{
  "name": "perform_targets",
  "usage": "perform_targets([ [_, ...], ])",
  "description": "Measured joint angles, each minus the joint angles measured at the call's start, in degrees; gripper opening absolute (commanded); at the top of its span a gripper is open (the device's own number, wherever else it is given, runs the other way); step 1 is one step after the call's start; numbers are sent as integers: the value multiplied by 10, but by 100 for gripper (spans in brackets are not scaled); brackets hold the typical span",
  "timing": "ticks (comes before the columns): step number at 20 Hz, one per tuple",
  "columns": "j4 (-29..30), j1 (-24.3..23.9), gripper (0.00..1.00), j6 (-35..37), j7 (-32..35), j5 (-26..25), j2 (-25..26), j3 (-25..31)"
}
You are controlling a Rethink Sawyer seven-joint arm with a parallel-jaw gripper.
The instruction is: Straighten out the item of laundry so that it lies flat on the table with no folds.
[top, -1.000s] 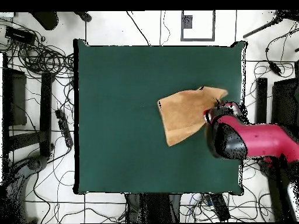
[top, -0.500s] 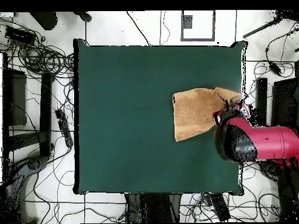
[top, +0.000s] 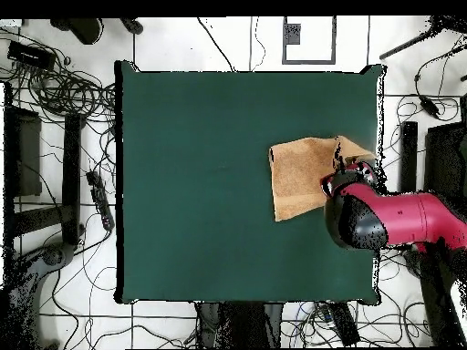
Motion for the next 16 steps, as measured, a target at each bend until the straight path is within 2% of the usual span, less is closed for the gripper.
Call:
perform_targets([
  [10,-15,-1,0,0,0,-34,25,2],
  [16,-8,-29,0,2,-8,-32,17,28],
])
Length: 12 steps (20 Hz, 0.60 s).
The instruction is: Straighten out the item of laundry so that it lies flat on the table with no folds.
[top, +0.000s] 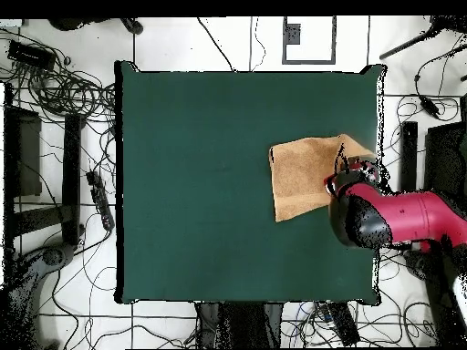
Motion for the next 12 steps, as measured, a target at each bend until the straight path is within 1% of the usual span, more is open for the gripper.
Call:
perform_targets([
  [5,11,-45,0,14,-37,23,-26,48],
  [11,12,-117,0,28,-121,47,-58,123],
  [12,12,-122,0,28,-129,47,-60,128],
])
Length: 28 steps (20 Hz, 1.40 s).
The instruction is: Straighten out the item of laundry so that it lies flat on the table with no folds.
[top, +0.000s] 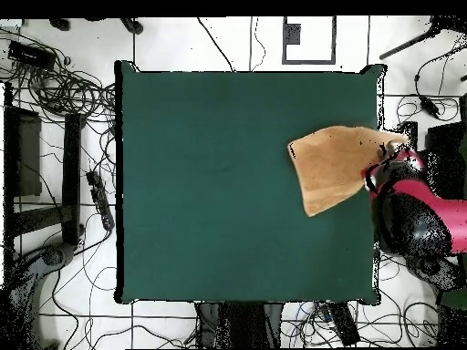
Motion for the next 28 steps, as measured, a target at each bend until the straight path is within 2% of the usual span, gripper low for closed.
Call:
perform_targets([
  [4,0,-20,0,0,-40,0,-14,23],
  [7,0,-17,0,0,-45,-3,-22,26],
  [18,1,33,0,0,-45,-25,-68,27],
  [28,12,4,0,0,-45,38,-154,81],
])
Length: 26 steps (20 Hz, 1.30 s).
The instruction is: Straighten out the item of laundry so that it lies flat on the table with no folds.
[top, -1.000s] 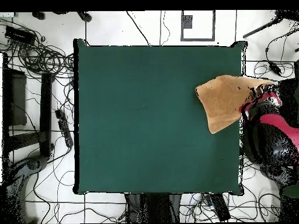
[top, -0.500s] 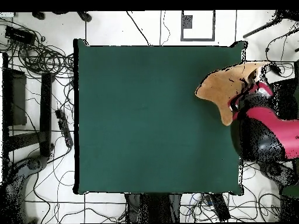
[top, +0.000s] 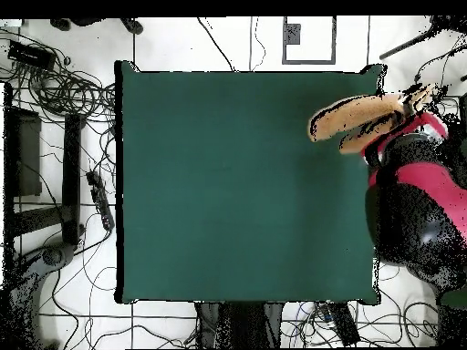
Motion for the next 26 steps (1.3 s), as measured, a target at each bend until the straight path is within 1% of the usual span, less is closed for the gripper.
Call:
perform_targets([
  [2,0,-11,0,0,0,12,-19,14],
  [5,0,-17,0,0,0,13,-28,23],
  [8,0,-14,0,0,0,12,-33,24],
  [12,0,-1,0,-5,0,-5,-34,23],
  [21,0,49,0,-18,0,-33,-29,12],
  [26,0,98,0,-37,0,-53,-26,-23],
])
